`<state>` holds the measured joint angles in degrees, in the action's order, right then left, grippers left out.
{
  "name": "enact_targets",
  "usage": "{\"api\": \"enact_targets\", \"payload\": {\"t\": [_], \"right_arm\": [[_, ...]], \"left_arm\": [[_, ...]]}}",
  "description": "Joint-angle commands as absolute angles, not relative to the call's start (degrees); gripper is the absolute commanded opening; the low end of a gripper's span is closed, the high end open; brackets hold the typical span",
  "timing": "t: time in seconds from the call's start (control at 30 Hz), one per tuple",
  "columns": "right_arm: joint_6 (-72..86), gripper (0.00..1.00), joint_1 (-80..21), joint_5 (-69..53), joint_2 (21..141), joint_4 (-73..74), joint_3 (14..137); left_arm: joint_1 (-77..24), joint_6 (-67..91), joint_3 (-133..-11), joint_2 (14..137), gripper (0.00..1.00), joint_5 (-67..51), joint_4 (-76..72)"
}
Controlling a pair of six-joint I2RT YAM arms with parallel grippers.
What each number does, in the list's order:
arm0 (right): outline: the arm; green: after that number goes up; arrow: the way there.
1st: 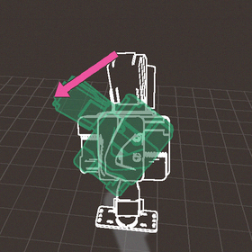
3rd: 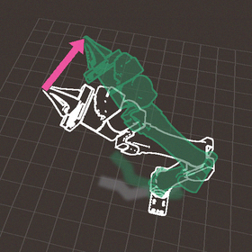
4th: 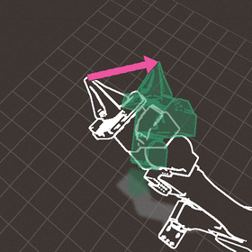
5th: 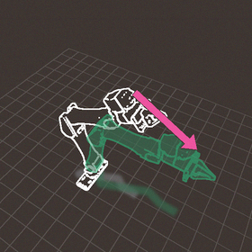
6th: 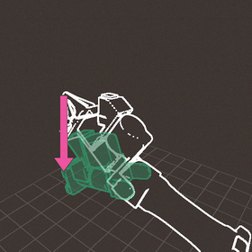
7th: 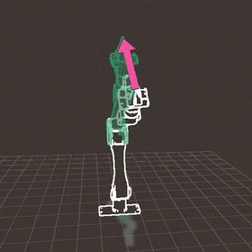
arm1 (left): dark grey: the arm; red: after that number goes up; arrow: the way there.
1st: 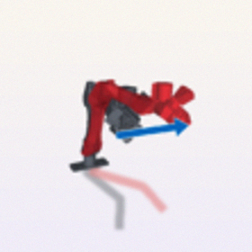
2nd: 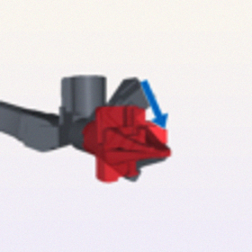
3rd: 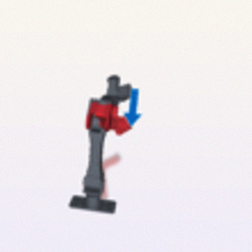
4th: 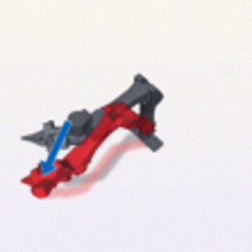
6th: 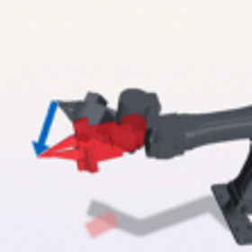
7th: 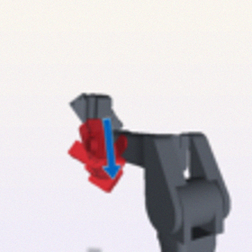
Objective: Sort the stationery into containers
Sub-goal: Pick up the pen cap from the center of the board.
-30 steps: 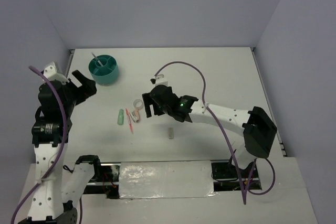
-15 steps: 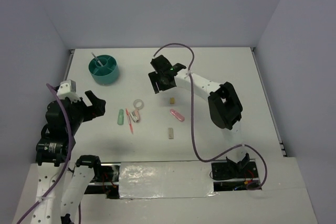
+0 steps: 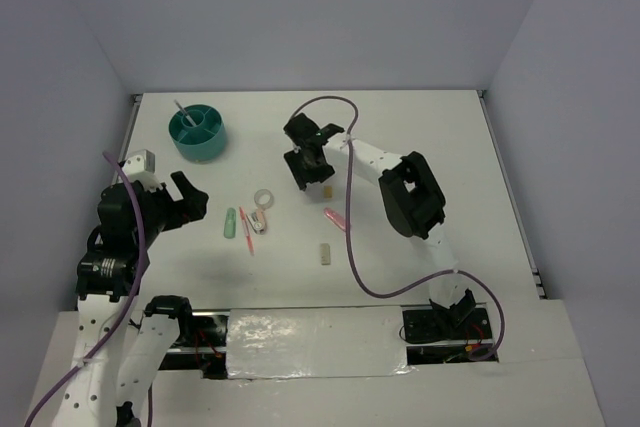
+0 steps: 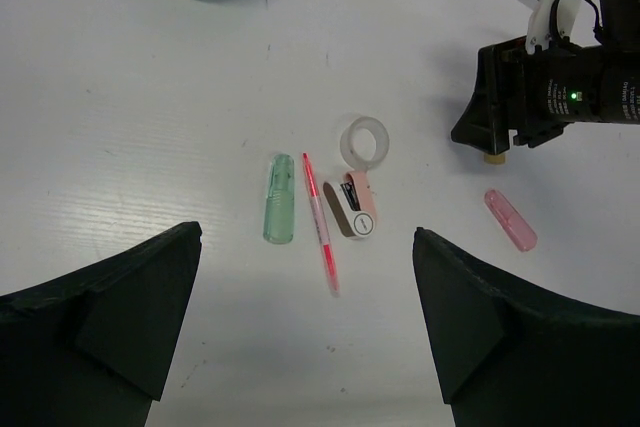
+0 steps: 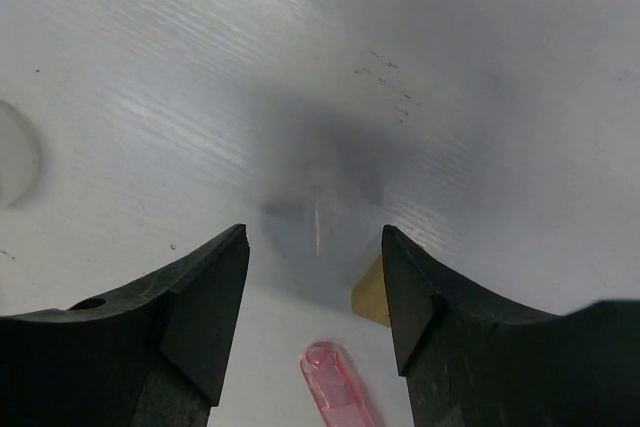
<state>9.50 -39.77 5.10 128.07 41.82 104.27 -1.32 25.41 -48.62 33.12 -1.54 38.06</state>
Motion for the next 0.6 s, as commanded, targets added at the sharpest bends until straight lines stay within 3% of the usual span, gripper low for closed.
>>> {"api": "enact_targets", "payload": {"t": [0.0,0.3,0.4,0.57], "right_arm": [[8.2,0.63,-40.1,4.1,130.2,43.5,108.6],[8.7,0.53,-40.2,3.6,133.6,45.3,109.5],[9.1,0.41,-40.6,3.8,133.9,46.1,108.9],[10.4,0.32,-41.5,5.4,131.9,46.7,106.6]], "left_arm": [[-1.5,24.3,-49.0,32.6,0.99,-2.6,35.3],[-1.5,24.3,-48.9,32.3,0.99,-2.8,35.3],[-1.5,24.3,-48.9,32.3,0.99,-2.7,35.3],[-1.5,24.5,-49.0,32.1,0.99,-2.4,35.4]]}}
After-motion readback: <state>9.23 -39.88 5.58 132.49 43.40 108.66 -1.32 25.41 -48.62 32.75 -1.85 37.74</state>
